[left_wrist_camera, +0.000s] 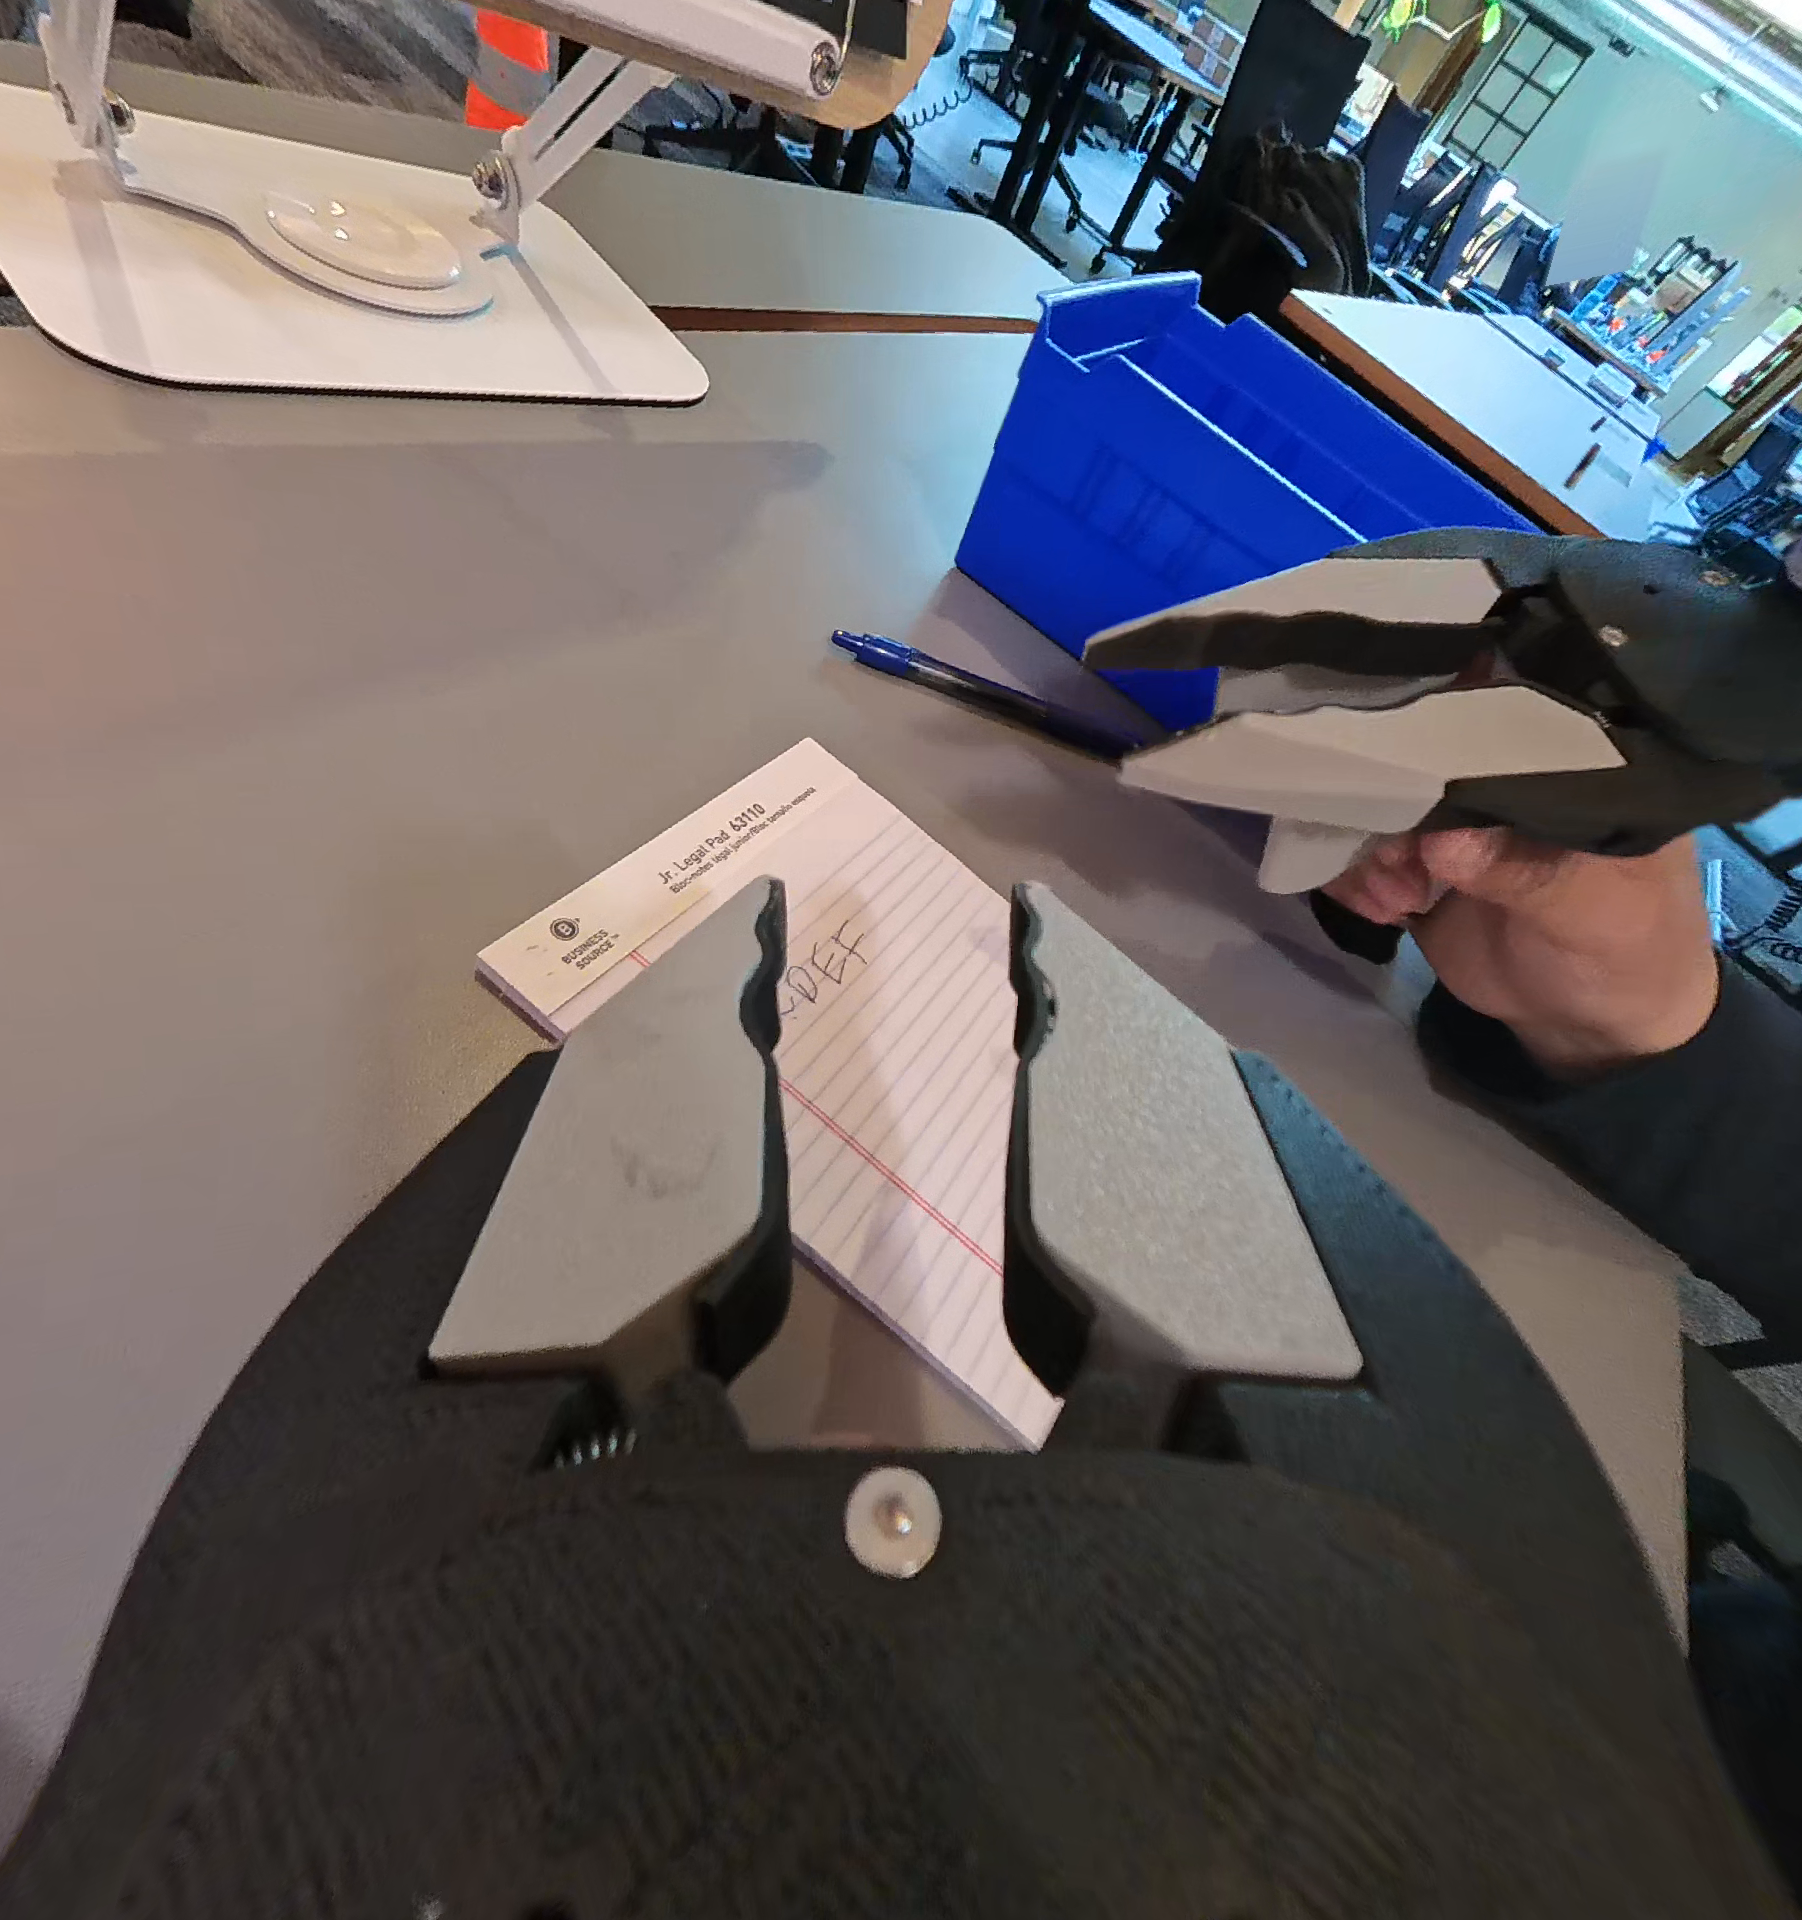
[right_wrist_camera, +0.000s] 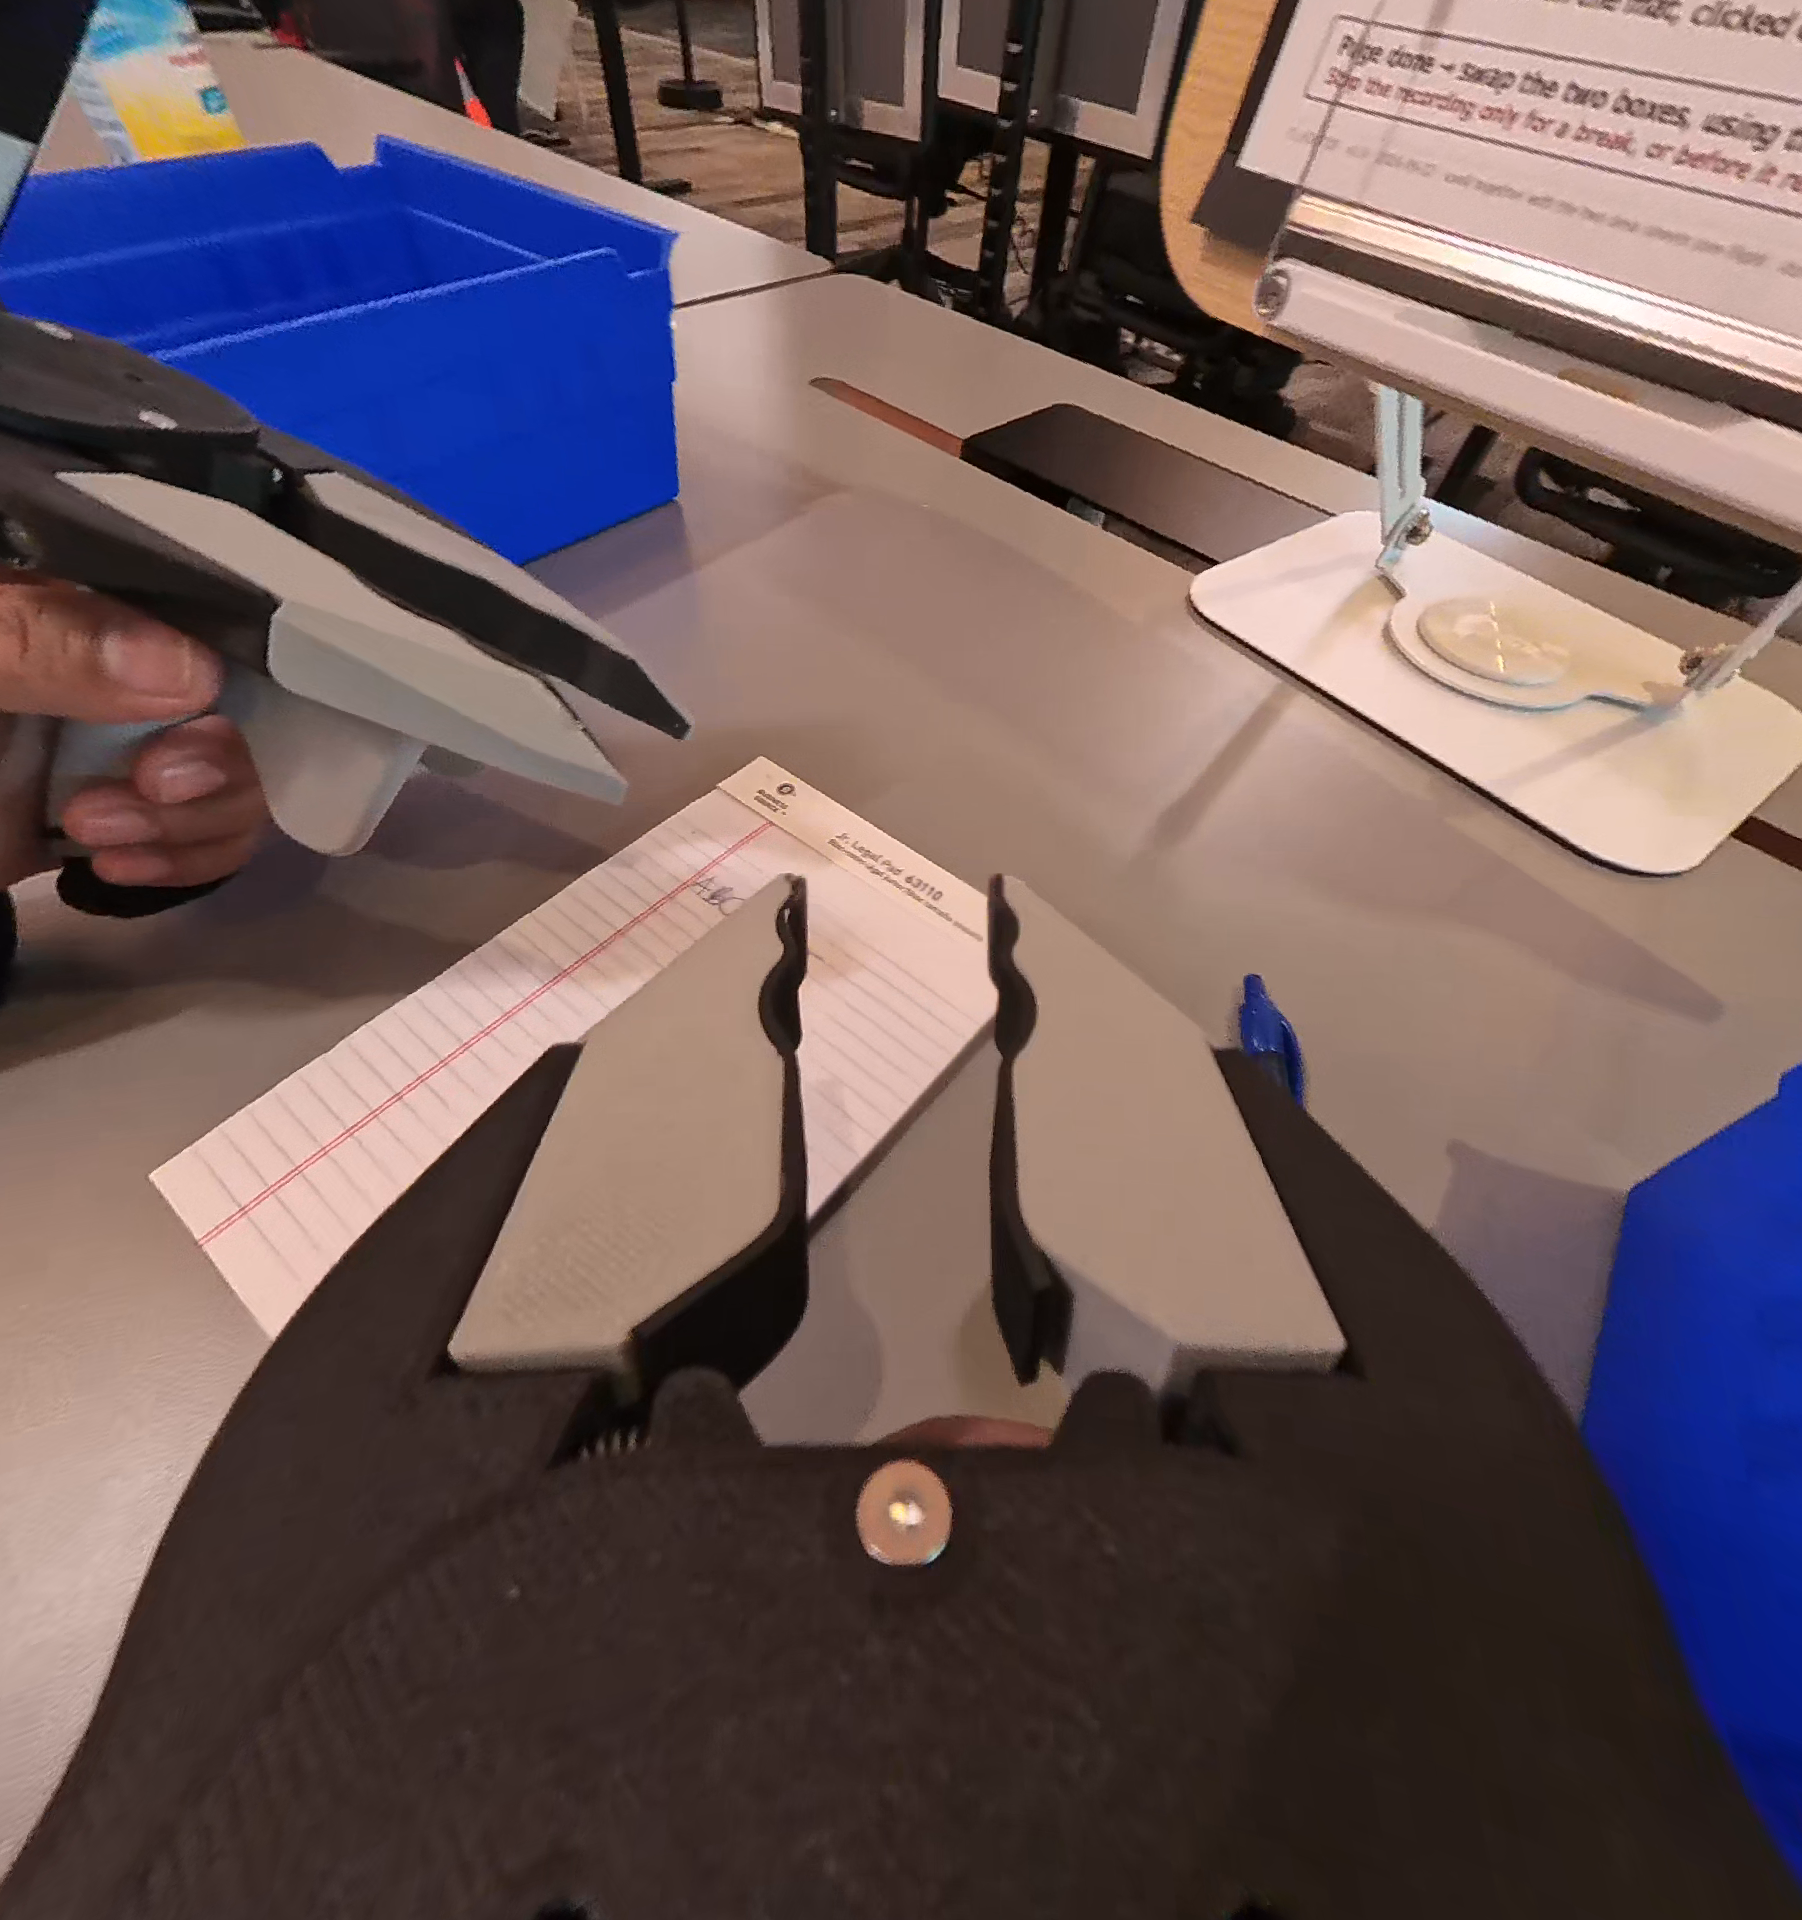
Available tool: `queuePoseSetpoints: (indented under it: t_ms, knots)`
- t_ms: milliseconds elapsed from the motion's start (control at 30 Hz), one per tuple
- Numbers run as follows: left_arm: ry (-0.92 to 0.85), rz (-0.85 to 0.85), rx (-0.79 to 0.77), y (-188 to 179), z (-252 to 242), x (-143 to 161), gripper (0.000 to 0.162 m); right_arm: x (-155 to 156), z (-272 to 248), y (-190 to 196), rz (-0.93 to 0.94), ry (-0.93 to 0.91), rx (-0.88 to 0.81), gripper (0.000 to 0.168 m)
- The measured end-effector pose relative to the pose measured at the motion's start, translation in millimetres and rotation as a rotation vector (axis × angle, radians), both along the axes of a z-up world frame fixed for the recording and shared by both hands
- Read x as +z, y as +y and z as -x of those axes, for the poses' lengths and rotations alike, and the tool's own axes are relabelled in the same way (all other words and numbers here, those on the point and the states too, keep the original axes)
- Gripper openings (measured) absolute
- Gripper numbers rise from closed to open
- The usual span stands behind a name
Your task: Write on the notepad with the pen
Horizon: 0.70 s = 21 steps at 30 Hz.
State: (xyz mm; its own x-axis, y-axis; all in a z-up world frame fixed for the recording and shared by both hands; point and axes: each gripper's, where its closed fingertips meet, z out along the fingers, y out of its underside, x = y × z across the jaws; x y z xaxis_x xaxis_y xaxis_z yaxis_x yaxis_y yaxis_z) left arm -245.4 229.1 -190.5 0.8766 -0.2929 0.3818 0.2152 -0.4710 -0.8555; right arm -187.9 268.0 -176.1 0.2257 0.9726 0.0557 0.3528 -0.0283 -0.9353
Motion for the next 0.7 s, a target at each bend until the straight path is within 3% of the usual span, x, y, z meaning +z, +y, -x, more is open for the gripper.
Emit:
queuePoseSetpoints:
  t_ms: [500,700]
  knots:
    - [0.008,-0.007,-0.007,-2,-2,2,0.041,-8,3,2,0.004,-0.005,-0.015,0.032]
    - [0.042,-0.087,0.014,-11,-2,23,0.044,-4,1,5,-0.010,0.019,-0.033,0.033]
